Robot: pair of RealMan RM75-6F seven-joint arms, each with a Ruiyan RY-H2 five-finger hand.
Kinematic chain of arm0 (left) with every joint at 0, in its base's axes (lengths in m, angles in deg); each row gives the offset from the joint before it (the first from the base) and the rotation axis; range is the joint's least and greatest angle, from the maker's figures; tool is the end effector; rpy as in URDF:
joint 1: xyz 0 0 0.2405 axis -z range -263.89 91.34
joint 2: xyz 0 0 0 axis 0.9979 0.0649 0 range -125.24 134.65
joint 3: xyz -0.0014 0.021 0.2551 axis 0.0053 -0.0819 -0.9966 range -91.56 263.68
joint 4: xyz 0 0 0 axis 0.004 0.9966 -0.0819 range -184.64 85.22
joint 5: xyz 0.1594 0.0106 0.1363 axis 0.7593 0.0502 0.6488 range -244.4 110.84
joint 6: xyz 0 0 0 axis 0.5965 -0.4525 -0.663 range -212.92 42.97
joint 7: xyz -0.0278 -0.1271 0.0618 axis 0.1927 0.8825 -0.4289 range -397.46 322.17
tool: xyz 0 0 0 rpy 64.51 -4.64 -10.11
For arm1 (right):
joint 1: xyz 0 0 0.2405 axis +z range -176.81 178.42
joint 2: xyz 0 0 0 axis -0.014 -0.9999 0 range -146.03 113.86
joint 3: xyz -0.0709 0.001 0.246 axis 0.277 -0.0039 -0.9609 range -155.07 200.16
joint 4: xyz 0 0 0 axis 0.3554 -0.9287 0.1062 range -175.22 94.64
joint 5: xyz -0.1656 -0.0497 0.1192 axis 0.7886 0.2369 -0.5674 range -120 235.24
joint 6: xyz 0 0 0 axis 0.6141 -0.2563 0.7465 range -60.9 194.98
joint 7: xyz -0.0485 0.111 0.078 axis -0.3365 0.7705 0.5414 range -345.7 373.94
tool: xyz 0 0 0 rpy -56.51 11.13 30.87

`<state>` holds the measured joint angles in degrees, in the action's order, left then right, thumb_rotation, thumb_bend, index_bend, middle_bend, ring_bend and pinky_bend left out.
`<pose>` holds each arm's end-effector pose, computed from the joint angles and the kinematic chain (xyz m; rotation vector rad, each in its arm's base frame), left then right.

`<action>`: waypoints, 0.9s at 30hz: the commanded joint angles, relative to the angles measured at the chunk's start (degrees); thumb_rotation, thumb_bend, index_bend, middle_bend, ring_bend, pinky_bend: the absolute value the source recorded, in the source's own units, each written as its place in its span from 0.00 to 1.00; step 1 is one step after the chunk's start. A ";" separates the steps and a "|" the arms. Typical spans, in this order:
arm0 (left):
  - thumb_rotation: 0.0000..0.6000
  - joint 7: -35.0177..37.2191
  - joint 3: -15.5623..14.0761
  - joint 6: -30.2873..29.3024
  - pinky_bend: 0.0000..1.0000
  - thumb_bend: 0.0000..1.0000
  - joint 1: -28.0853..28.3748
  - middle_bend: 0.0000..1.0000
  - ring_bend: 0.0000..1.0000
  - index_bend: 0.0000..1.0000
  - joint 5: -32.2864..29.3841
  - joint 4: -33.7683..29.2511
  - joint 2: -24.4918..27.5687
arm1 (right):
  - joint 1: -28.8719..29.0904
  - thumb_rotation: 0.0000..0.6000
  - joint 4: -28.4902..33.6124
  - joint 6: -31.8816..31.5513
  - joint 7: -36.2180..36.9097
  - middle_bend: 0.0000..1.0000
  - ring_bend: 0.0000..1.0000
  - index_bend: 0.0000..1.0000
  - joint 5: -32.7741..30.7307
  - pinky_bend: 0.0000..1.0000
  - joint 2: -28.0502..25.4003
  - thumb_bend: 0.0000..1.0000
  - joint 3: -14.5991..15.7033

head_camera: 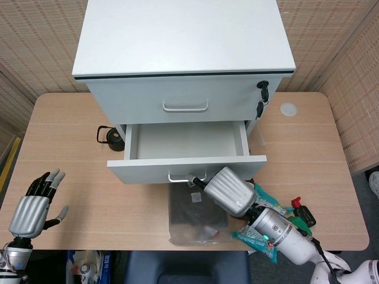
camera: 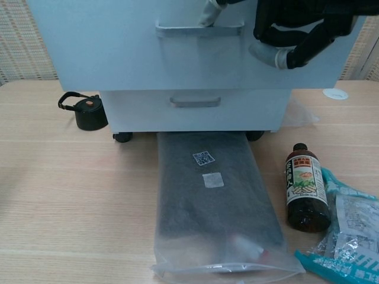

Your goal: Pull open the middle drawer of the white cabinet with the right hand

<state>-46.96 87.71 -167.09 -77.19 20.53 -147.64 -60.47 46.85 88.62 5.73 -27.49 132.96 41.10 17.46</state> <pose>-0.2763 0.1951 0.1338 -1.5191 -0.8576 -0.8981 -0.0437 -0.2510 0.1081 2.1545 -0.3440 0.9992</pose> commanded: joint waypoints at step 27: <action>1.00 -0.62 -0.10 -0.39 0.11 0.32 -0.12 0.00 0.02 0.05 0.30 -0.75 0.34 | -8.46 1.00 4.65 -2.71 3.48 0.86 0.90 0.21 17.63 0.84 -4.20 0.51 3.43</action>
<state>-47.58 87.61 -167.48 -77.30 20.83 -148.40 -60.13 39.21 93.44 3.95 -25.10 149.24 37.17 20.88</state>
